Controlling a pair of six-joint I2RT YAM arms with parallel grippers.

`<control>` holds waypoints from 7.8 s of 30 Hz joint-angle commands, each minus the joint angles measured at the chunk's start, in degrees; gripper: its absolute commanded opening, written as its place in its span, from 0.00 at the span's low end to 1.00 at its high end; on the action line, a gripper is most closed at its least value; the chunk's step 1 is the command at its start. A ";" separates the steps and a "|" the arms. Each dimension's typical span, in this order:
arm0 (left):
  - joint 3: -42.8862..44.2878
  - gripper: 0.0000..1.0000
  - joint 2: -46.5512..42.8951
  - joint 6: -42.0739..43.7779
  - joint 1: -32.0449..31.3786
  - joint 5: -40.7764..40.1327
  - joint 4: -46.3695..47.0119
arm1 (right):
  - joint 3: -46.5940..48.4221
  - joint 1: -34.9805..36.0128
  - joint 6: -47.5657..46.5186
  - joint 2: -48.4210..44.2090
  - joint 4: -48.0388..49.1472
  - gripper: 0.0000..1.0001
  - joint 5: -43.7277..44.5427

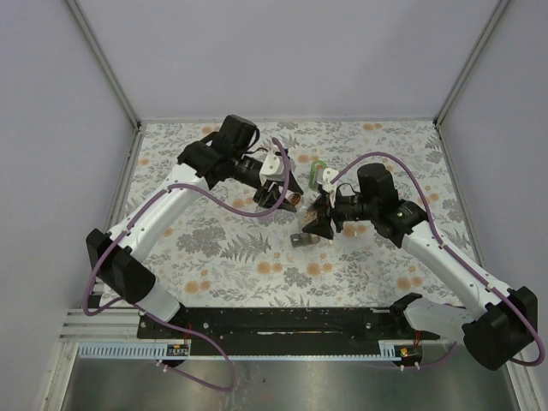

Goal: Sort the pills into containers
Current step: Unscrew the lid of the pill bottle.

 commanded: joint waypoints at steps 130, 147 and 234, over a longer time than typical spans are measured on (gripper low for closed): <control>7.09 0.93 -3.11 25.88 -2.86 -6.08 -14.07 | 3.81 -0.05 -0.15 0.68 -0.81 0.00 -4.56; 10.78 0.70 0.40 24.74 -3.38 -4.15 -14.51 | 3.37 -0.05 -0.15 0.41 -0.29 0.00 -4.29; -7.50 0.36 -5.49 -76.77 -7.60 -47.48 25.74 | 0.20 -0.05 3.01 -4.24 8.94 0.00 15.84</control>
